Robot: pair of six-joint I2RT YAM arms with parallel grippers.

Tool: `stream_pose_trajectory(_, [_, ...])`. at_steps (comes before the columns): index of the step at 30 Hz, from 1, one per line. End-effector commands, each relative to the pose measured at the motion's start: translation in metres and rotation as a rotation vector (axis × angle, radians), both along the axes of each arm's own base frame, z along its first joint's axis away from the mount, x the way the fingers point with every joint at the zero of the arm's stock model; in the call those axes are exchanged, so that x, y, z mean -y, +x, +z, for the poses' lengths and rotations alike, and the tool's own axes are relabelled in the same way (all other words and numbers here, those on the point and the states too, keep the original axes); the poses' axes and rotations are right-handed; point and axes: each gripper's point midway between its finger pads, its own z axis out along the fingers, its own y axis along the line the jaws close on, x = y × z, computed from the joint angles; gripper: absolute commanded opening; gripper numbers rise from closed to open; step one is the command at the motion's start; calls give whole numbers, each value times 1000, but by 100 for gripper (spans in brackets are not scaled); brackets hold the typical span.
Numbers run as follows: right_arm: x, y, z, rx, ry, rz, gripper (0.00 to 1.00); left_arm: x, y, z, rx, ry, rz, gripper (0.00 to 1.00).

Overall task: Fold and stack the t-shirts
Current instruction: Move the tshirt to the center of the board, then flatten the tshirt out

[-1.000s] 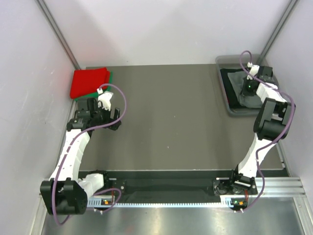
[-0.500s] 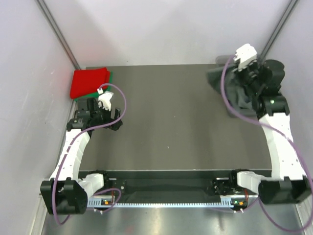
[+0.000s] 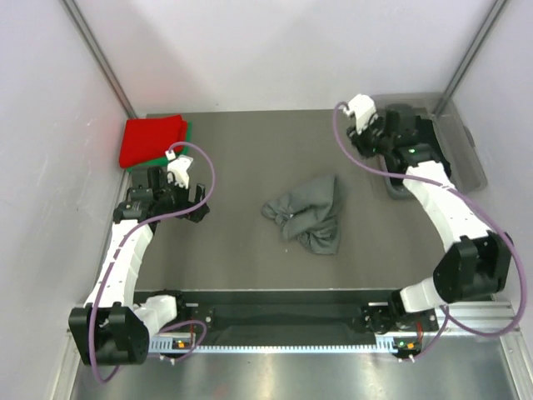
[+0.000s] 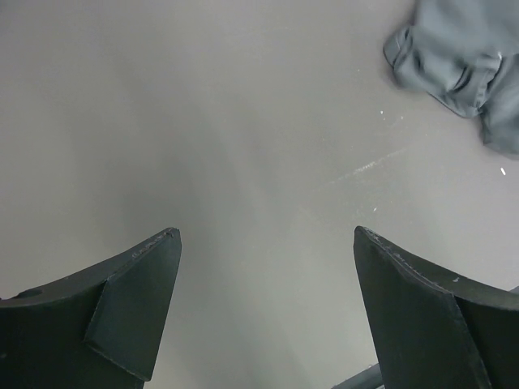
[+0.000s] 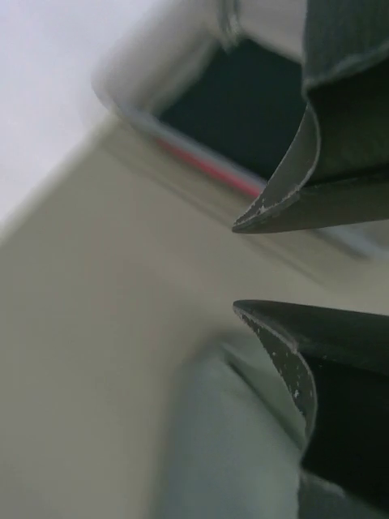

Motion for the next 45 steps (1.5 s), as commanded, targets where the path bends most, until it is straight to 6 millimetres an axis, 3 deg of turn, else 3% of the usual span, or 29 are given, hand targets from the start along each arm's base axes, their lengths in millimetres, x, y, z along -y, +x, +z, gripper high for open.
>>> stream_pose_trajectory(1, [-21, -36, -8, -28, 28, 114, 41, 2, -1, 13, 33, -18, -7, 91])
stream_pose_trajectory(2, [-33, -57, -29, -73, 22, 190, 42, 2, -1, 12, 31, -21, -7, 91])
stream_pose_trajectory(4, [-61, -93, -31, -58, -7, 338, 42, 2, 0, 11, 28, -23, -9, 91])
stream_pose_trajectory(5, [-70, -117, -55, -132, -16, 406, 42, 2, 1, 10, 25, -23, -7, 91])
stream_pose_trajectory(6, [-87, -134, -63, -152, -26, 474, 42, 1, 1, 9, 22, -21, -6, 91])
stream_pose_trajectory(8, [-94, -156, -89, -224, -45, 521, 41, 1, 1, 8, 18, -22, -10, 89])
stream_pose_trajectory(13, [-118, -187, -136, -328, -100, 646, 40, 0, 0, 7, 12, -15, -7, 88])
stream_pose_trajectory(18, [-148, -215, -155, -391, -186, 790, 42, -2, 0, 6, 14, -14, 1, 88])
stream_pose_trajectory(24, [-179, -222, -177, -395, -299, 844, 46, -5, 1, 7, 11, -19, 16, 88])
stream_pose_trajectory(30, [-187, -217, -211, -446, -356, 833, 47, -7, 1, 7, 15, -18, 22, 88])
stream_pose_trajectory(38, [-192, -194, -226, -410, -408, 764, 47, -7, 1, 5, 17, -16, 21, 88])
stream_pose_trajectory(41, [-195, -190, -221, -392, -398, 749, 26, -7, 1, 5, 18, -17, 21, 88])
stream_pose_trajectory(42, [-197, -187, -213, -370, -391, 741, 12, -7, 1, 5, 16, -18, 22, 88])
stream_pose_trajectory(44, [-196, -180, -190, -313, -392, 717, 4, -6, 2, 3, 9, -22, 16, 87])
stream_pose_trajectory(45, [-196, -177, -163, -246, -374, 712, 0, -6, 3, 2, 3, -25, 16, 87])
